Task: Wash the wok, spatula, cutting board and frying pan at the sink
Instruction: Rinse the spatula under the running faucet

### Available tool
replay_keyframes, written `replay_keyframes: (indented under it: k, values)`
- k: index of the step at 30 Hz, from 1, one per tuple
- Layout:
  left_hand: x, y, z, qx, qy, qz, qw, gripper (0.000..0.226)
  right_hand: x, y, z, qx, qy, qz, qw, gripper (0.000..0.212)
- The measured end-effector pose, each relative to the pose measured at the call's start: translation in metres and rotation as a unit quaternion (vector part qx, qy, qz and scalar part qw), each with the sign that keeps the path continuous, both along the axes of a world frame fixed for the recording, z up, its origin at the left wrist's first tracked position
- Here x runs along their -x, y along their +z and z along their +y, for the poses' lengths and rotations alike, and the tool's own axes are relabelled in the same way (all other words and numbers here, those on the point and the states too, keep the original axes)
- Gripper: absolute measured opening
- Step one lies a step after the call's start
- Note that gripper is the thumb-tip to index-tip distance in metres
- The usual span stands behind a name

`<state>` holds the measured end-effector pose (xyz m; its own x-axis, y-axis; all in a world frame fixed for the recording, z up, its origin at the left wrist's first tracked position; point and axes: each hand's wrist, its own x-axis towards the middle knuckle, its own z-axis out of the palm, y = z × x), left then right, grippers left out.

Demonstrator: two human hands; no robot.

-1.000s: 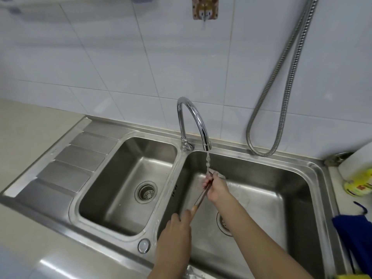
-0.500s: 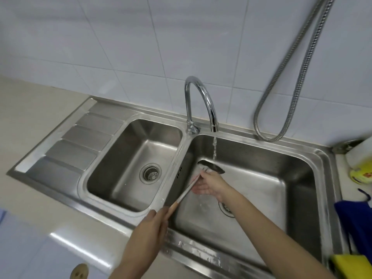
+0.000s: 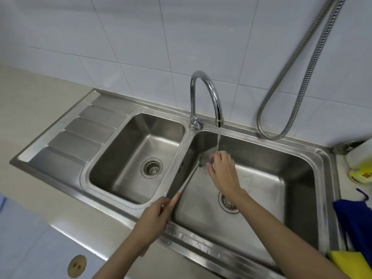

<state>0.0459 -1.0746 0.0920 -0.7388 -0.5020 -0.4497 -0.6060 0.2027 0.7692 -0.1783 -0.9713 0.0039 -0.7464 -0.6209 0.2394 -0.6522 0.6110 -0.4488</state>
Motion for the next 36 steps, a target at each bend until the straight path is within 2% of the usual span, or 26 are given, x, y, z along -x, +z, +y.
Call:
replay_keyframes:
  k: [2,3,5,7,12,15,18,20,22,24,26,29,33,36]
  values:
    - [0.006,0.003,0.003,-0.151,0.062,-0.006,0.987,0.023,0.001,0.0,-0.002,0.008,-0.006,-0.008,1.0,0.035]
    - [0.009,0.004,0.003,-0.199,0.08,-0.012,0.977,0.024,0.003,-0.003,-0.002,0.001,-0.008,-0.01,1.0,0.042]
    - [0.014,0.006,0.002,-0.256,0.087,-0.026,0.962,0.026,0.004,-0.009,0.001,-0.028,-0.012,-0.021,0.999,0.048]
    - [0.018,0.008,0.0,-0.275,0.075,-0.041,0.958,0.026,0.005,-0.018,0.009,-0.055,-0.02,-0.049,0.997,0.047]
    - [0.023,0.01,-0.003,-0.224,0.026,-0.065,0.972,0.027,0.003,-0.032,0.037,-0.074,-0.009,-0.101,0.992,0.03]
    - [0.023,0.01,-0.001,-0.137,0.004,-0.054,0.989,0.043,0.023,-0.029,0.042,-0.089,-0.037,-0.127,0.987,0.028]
    - [0.021,0.005,-0.005,-0.03,-0.01,-0.04,0.999,0.039,0.057,-0.011,0.028,-0.048,-0.032,-0.137,0.989,0.025]
    - [0.019,0.0,-0.008,0.007,0.0,-0.044,0.999,0.035,0.08,0.011,0.008,-0.01,-0.009,-0.14,0.99,0.025]
    - [0.016,-0.004,-0.011,0.004,0.015,-0.053,0.998,0.032,0.097,0.031,-0.018,0.021,0.008,-0.156,0.988,0.023]
    - [0.012,-0.006,-0.012,-0.01,0.024,-0.066,0.997,0.029,0.107,0.042,-0.043,0.058,0.031,-0.211,0.975,0.024]
    - [0.008,-0.008,-0.014,-0.033,0.029,-0.069,0.997,0.028,0.111,0.045,-0.063,0.058,0.092,-0.244,0.964,0.038]
    - [0.004,-0.008,-0.016,-0.05,0.03,-0.066,0.996,0.027,0.119,0.034,-0.078,0.024,0.148,-0.195,0.969,0.044]
    - [0.005,-0.007,-0.013,-0.076,0.055,-0.057,0.994,0.024,0.13,0.02,-0.096,0.062,0.089,-0.161,0.981,0.028]
    - [0.007,-0.007,-0.012,-0.097,0.061,-0.045,0.992,0.022,0.134,0.012,-0.104,0.042,0.067,-0.131,0.988,0.031]
